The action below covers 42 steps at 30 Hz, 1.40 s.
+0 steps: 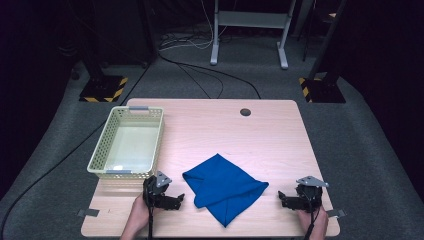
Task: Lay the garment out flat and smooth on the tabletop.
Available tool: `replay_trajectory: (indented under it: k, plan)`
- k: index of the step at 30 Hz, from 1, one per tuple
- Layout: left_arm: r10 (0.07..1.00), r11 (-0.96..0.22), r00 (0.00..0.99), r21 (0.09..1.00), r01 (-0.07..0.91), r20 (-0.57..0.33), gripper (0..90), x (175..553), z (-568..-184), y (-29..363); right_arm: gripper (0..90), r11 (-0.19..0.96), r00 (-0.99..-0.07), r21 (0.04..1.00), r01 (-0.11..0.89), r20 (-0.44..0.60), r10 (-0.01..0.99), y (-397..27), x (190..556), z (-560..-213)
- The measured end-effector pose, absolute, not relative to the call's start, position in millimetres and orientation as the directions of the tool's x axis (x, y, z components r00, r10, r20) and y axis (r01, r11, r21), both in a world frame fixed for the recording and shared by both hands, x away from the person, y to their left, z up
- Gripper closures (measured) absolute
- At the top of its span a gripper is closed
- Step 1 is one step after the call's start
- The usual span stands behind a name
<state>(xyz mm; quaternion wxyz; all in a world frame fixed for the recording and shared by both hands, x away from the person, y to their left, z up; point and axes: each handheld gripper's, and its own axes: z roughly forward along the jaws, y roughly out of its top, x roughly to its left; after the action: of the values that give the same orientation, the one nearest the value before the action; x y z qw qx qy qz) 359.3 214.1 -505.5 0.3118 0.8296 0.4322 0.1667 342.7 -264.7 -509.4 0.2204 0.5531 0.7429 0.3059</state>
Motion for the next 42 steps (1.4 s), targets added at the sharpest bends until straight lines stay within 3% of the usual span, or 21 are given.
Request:
replay_trajectory:
  k: [5, 6, 11, 17, 21, 22, 24, 30, 39, 42]
  plan:
    - [0.814, -0.422, 0.581, 0.698, 0.579, 0.011, 1.0, 364.6, -494.7, 206.5, 0.0, 0.147, -0.270, 0.709, 0.690, 0.063, 0.961, -261.2, 341.3, -507.2]
    - [0.802, -0.419, 0.597, 0.722, 0.550, 0.010, 1.0, 368.0, -488.1, 202.8, 0.0, 0.122, -0.294, 0.729, 0.674, 0.113, 0.949, -252.4, 339.8, -503.2]
    - [0.780, -0.449, 0.625, 0.716, 0.535, 0.022, 1.3, 379.2, -488.1, 190.7, 0.0, 0.171, -0.370, 0.750, 0.638, 0.104, 0.923, -219.2, 339.5, -487.8]
    - [0.763, -0.493, 0.645, 0.675, 0.549, 0.032, 1.9, 390.6, -503.2, 171.0, 0.8, 0.340, -0.544, 0.756, 0.559, 0.026, 0.839, -138.5, 346.3, -472.6]
    - [0.759, -0.483, 0.652, 0.673, 0.561, 0.001, 2.3, 392.6, -505.8, 168.1, 1.1, 0.432, -0.603, 0.716, 0.548, -0.020, 0.798, -109.1, 353.3, -479.8]
    - [0.758, -0.474, 0.652, 0.673, 0.568, -0.016, 2.3, 393.2, -506.7, 167.8, 0.5, 0.477, -0.614, 0.665, 0.575, -0.034, 0.788, -98.1, 359.9, -490.4]
    - [0.763, -0.455, 0.646, 0.691, 0.561, -0.022, 1.7, 391.7, -509.1, 166.3, 0.0, 0.491, -0.612, 0.633, 0.598, -0.034, 0.790, -95.9, 363.7, -501.6]
    - [0.758, -0.454, 0.652, 0.701, 0.550, -0.020, 1.7, 387.0, -509.9, 152.9, 0.0, 0.453, -0.603, 0.665, 0.594, -0.006, 0.798, -113.1, 361.0, -505.3]
    - [0.804, -0.406, 0.594, 0.705, 0.581, -0.026, 3.8, 391.3, -509.7, 167.8, 0.2, 0.473, -0.609, 0.640, 0.605, -0.010, 0.793, -113.4, 364.3, -502.5]
    - [0.808, -0.402, 0.588, 0.705, 0.585, -0.027, 3.6, 392.0, -510.0, 171.2, 7.9, 0.437, -0.585, 0.664, 0.607, 0.001, 0.811, -112.0, 362.8, -497.7]
